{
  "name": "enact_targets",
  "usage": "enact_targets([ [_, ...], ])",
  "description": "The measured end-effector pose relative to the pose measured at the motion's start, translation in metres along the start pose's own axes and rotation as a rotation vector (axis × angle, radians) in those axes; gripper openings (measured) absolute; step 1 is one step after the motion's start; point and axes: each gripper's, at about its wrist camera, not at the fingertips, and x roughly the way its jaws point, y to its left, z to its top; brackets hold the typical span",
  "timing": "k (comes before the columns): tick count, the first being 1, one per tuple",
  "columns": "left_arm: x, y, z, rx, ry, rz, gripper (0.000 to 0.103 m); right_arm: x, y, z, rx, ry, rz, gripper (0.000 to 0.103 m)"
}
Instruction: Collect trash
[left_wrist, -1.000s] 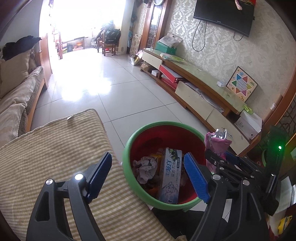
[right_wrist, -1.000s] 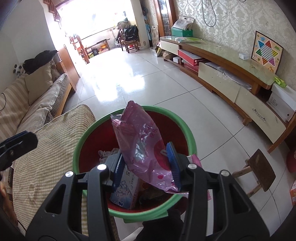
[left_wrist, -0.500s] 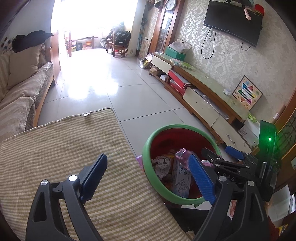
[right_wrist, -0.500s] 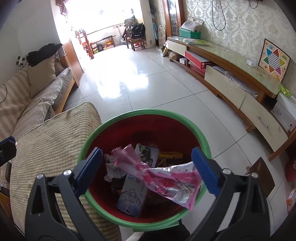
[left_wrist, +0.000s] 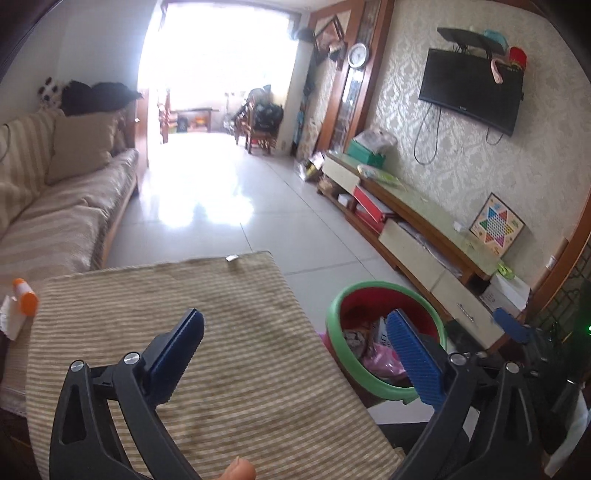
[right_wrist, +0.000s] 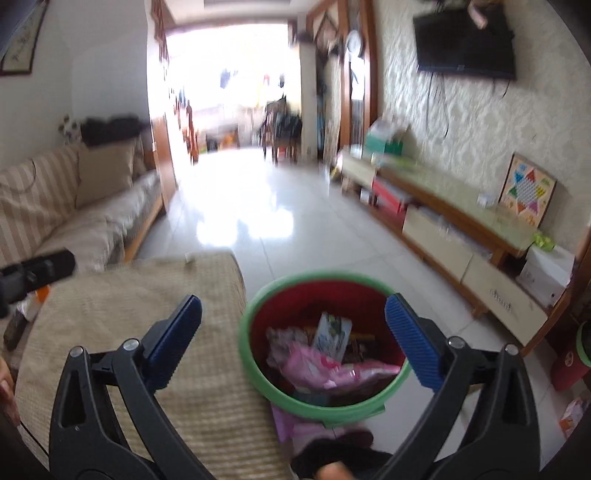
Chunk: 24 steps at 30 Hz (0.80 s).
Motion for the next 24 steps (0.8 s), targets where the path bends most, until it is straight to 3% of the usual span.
enact_targets([
  [3,-0.026,0.009,0.002,-0.016,-0.063,0.013,0.095,-0.040,0.019,0.003,0.005,-0.196,-0.036,0.098],
  [5,-0.045,0.017,0.002,-0.034,-0.136,0.018,0.095,-0.055,0.030,0.005,0.021,-0.268,-0.052,0.098],
  [7,-0.061,0.022,0.000,-0.031,-0.198,0.027,0.095,-0.061,0.038,0.009,0.024,-0.259,-0.041,0.098],
  [11,-0.076,0.032,-0.001,-0.010,-0.218,0.062,0.095,-0.067,0.049,0.021,0.030,-0.237,-0.057,0.098],
  [14,-0.081,0.046,0.001,-0.059,-0.232,0.102,0.095,-0.073,0.052,0.024,0.047,-0.239,-0.064,0.098],
  [19,-0.079,0.070,0.000,-0.156,-0.187,0.088,0.095,-0.073,0.061,0.021,0.018,-0.216,-0.075,0.098],
  [24,-0.074,0.074,-0.006,-0.166,-0.161,0.092,0.095,-0.069,0.067,0.014,0.000,-0.193,-0.070,0.098],
])
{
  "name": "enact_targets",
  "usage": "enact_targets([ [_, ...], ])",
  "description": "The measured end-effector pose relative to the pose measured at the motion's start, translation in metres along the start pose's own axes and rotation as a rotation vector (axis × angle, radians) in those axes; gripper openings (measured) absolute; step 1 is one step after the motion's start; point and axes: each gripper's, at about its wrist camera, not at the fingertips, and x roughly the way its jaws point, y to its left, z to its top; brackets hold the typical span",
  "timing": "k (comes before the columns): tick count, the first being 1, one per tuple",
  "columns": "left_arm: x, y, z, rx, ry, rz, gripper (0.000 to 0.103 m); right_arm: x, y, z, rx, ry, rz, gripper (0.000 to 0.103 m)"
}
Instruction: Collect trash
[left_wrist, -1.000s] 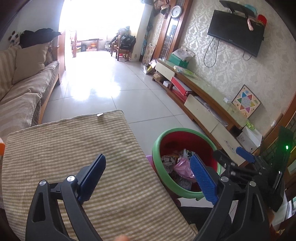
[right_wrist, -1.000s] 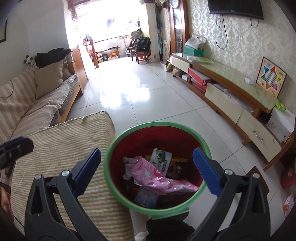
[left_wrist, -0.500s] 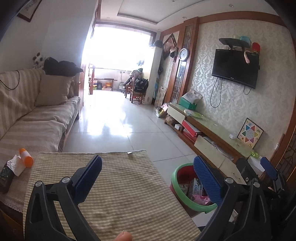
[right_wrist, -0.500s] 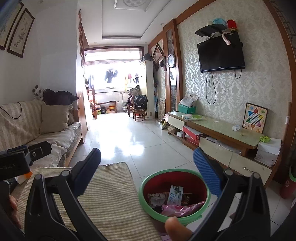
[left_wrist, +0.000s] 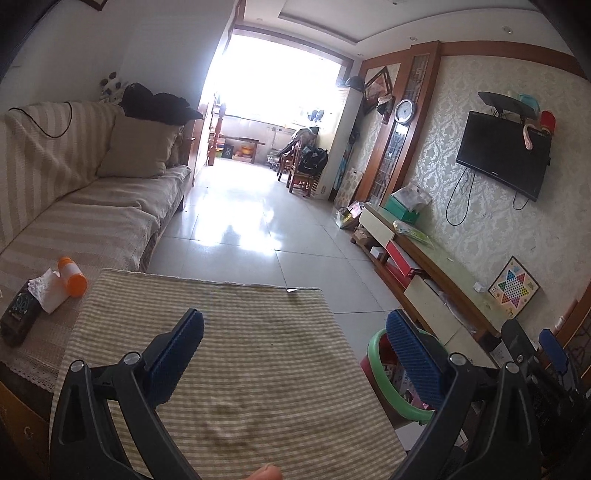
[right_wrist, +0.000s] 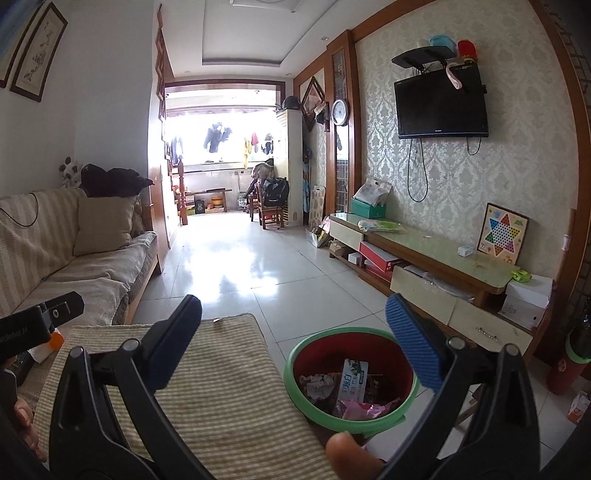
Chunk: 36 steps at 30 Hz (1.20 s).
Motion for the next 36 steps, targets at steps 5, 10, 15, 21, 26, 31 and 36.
enact_targets([
  [5,0.0008,-0.0043,-0.0018,0.010,0.013,0.004,0.095,0.0009,0.0042,-0.0020,-0.003,0.005,0.005,0.098],
  [10,0.0025,-0.0078,-0.0022,0.022,0.022,0.001,0.095,0.0002,0.0047,-0.0021,-0.006,0.006,0.003,0.098],
  [15,0.0017,-0.0095,-0.0042,0.033,0.024,-0.004,0.095,0.0000,0.0048,-0.0021,-0.006,0.011,0.005,0.098],
  [21,0.0023,-0.0088,-0.0060,0.036,0.030,-0.008,0.095,-0.0002,0.0047,-0.0038,-0.014,0.017,0.010,0.098],
  [26,0.0031,-0.0079,-0.0073,0.033,0.037,-0.005,0.095,-0.0009,0.0039,-0.0027,-0.018,0.014,0.012,0.098],
  [31,0.0037,-0.0079,-0.0089,0.039,0.045,-0.005,0.095,-0.0002,0.0023,-0.0028,-0.014,0.023,0.012,0.098],
  [36,0.0037,-0.0079,-0.0095,0.040,0.046,-0.006,0.095,0.0005,0.0018,-0.0029,-0.017,0.027,0.014,0.098],
])
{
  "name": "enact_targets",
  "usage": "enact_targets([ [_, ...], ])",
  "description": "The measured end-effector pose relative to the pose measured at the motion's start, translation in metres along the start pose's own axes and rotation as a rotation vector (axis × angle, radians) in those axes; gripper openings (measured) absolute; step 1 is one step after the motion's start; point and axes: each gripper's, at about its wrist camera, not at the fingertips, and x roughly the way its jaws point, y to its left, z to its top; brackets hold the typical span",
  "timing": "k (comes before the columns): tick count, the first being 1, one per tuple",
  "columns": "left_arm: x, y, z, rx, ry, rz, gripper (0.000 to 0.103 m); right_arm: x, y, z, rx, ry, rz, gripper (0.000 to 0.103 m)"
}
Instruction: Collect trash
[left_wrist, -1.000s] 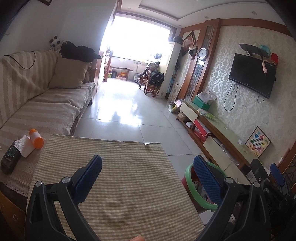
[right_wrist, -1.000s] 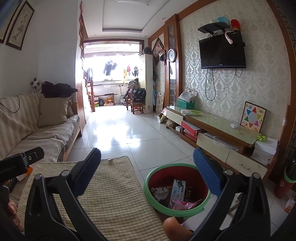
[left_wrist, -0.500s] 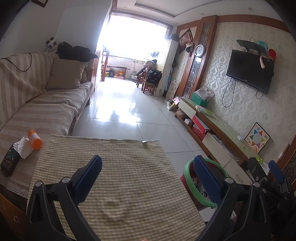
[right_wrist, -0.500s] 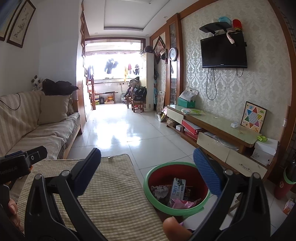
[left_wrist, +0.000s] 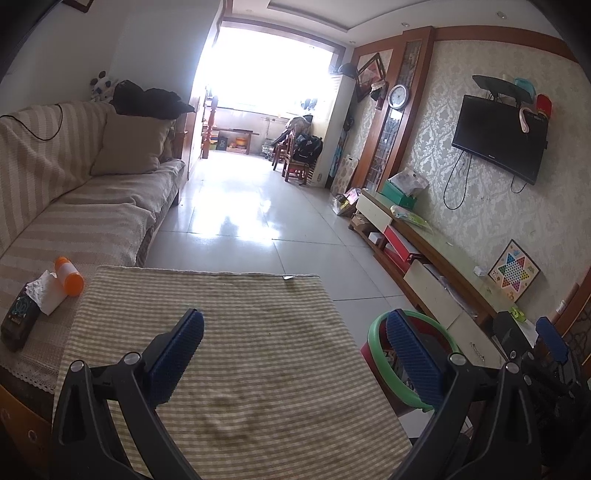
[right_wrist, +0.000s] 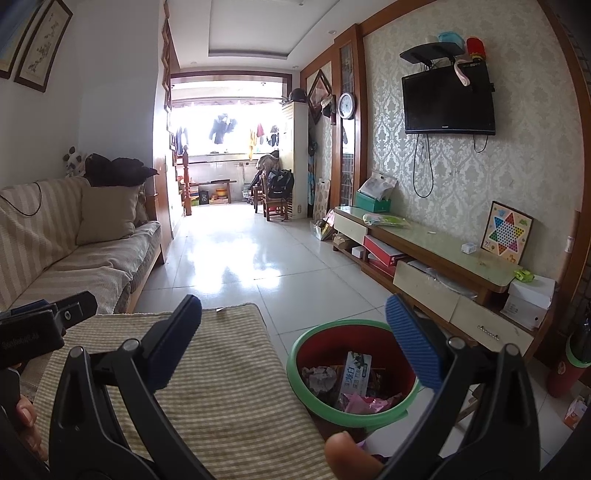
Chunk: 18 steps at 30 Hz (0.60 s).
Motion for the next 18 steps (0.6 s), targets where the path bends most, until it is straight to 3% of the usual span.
enact_targets([
  [18,0.0005,0.0013,-0.0012,0.000,0.003,0.007,0.095,0.0071,-0.0029,-0.0084,-0.001,0.037,0.007,0.098],
])
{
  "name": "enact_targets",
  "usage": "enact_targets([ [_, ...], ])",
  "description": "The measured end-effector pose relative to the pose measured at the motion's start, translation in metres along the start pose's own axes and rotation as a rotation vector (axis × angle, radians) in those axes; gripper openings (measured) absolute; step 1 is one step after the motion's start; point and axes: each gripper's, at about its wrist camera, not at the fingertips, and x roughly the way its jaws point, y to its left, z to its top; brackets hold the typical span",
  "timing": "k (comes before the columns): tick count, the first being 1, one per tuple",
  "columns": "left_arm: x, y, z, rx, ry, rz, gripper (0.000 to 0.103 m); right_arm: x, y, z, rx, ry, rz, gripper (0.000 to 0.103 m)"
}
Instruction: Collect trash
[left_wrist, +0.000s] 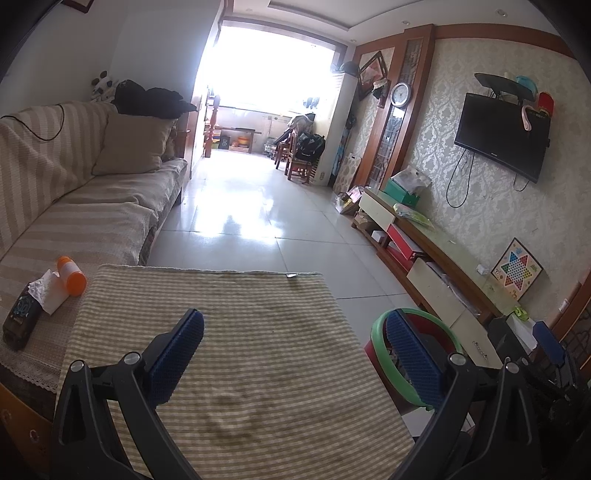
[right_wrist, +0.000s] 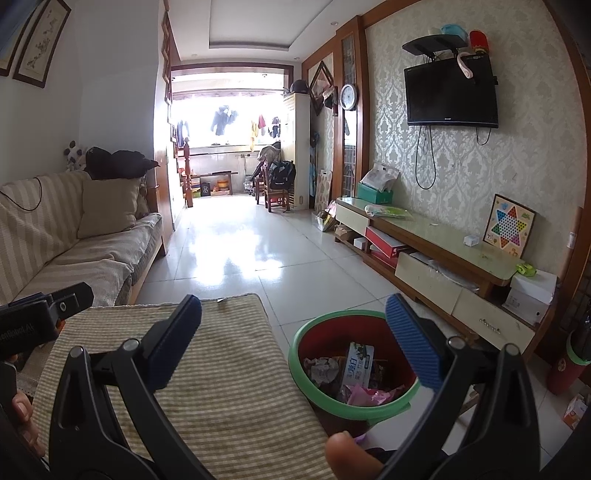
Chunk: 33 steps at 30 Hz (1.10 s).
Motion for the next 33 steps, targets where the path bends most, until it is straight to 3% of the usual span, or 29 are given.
enact_targets([
  [24,0.005,0.008,-0.010,0.027,0.000,0.019,0.095,0.017,-0.002,-0.013,-0.006,0.062,0.002,0.098],
  [27,0.005,0.013,-0.010,0.029,0.005,0.042,0.095,0.033,0.004,-0.021,-0.034,0.099,0.025,0.098],
  [33,0.007,0.053,-0.020,-0.029,0.054,0.178,0.095,0.108,0.040,-0.060,-0.120,0.255,0.124,0.098],
])
